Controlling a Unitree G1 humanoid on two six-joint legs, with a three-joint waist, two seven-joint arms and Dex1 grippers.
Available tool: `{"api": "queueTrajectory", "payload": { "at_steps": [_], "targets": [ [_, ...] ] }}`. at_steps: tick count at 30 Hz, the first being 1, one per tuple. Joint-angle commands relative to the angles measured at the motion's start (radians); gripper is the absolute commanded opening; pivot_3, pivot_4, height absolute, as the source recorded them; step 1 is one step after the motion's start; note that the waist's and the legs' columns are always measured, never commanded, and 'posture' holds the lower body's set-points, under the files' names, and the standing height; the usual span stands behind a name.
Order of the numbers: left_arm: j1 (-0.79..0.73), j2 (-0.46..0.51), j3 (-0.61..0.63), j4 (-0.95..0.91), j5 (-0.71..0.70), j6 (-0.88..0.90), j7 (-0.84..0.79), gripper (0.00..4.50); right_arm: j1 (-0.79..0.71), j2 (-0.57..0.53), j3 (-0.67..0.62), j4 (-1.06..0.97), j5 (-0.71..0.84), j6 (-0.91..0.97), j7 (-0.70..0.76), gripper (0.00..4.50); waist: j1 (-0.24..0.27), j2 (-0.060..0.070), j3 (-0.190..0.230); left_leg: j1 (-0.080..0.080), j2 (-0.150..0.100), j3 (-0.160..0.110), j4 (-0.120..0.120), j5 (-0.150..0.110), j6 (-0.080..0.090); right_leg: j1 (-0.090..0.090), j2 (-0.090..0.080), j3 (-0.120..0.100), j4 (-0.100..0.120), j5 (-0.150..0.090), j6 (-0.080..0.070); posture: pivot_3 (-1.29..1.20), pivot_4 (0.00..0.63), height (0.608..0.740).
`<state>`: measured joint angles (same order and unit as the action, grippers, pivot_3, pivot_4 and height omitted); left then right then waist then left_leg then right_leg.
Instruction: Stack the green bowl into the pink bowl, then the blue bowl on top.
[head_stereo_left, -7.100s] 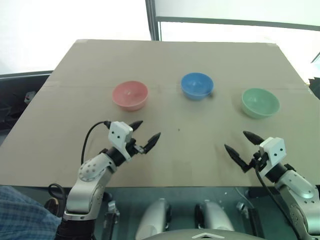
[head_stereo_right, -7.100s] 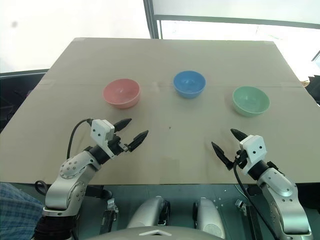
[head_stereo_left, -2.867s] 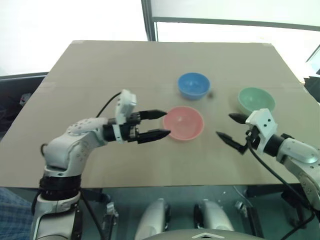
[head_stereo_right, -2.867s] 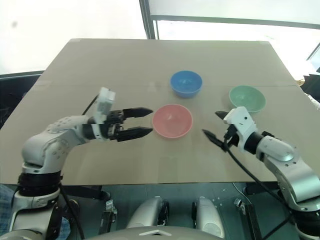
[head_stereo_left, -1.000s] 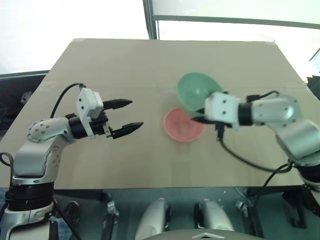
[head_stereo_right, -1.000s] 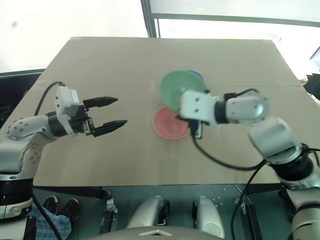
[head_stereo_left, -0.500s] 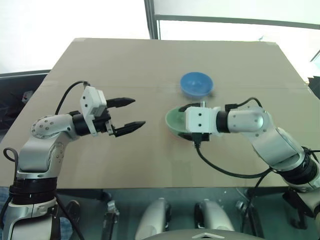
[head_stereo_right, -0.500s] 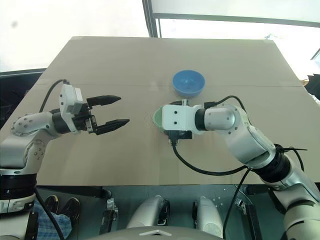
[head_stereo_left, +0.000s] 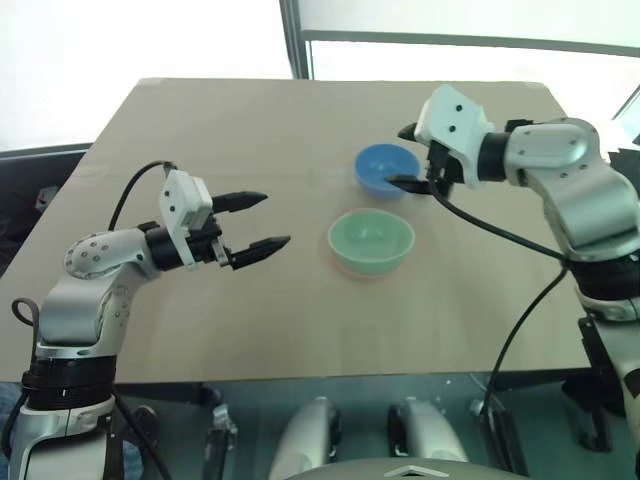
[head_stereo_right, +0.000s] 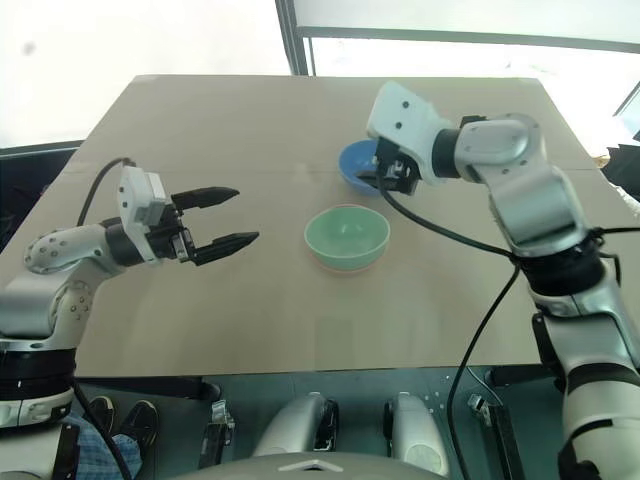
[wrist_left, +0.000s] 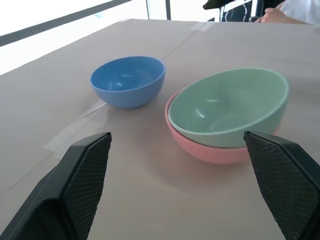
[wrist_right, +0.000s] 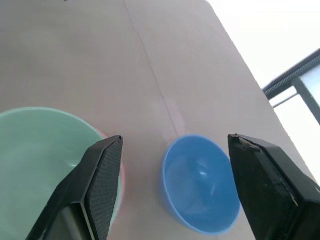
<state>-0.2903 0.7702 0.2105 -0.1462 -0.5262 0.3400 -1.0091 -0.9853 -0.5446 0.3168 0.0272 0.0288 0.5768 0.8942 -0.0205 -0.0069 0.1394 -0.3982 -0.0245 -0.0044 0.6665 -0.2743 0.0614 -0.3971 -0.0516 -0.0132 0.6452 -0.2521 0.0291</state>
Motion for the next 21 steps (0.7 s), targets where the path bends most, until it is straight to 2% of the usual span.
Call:
{"api": "queueTrajectory", "payload": {
  "at_steps": [1, 10, 17, 21],
  "targets": [
    [0.009, -0.003, 0.063, -0.035, 0.016, -0.02, 0.073, 4.5, -0.073, 0.067, 0.035, 0.224, -0.07, -0.164, -0.043, 3.57, 0.0, 0.0, 0.0, 0.0, 0.0, 0.0, 0.0, 0.0, 0.0, -0.001, 0.0, 0.0, 0.0, 0.0, 0.0, 0.0, 0.15, 0.74],
    [0.054, -0.008, 0.133, -0.082, 0.014, -0.018, 0.172, 4.5, -0.209, 0.227, 0.075, 0.792, -0.184, -0.46, -0.097, 3.57, 0.003, 0.0, 0.0, -0.001, -0.001, 0.0, -0.002, 0.001, -0.001, -0.002, 0.001, 0.0, 0.0, 0.0, 0.0, 0.0, 0.15, 0.74],
    [0.101, -0.007, 0.156, -0.116, 0.007, -0.015, 0.195, 4.5, -0.284, 0.317, 0.06, 1.129, -0.248, -0.537, -0.186, 3.57, -0.003, 0.001, 0.001, -0.001, -0.001, 0.0, -0.002, 0.001, -0.002, -0.003, 0.001, 0.0, 0.0, 0.0, 0.0, 0.0, 0.15, 0.74],
    [0.113, -0.01, 0.158, -0.133, -0.003, -0.009, 0.196, 4.5, -0.31, 0.339, 0.037, 1.214, -0.263, -0.549, -0.217, 2.29, -0.01, 0.001, 0.001, -0.001, -0.001, 0.0, -0.003, 0.001, -0.003, -0.003, 0.001, 0.0, 0.0, 0.0, 0.0, 0.0, 0.15, 0.74]
  ]
}}
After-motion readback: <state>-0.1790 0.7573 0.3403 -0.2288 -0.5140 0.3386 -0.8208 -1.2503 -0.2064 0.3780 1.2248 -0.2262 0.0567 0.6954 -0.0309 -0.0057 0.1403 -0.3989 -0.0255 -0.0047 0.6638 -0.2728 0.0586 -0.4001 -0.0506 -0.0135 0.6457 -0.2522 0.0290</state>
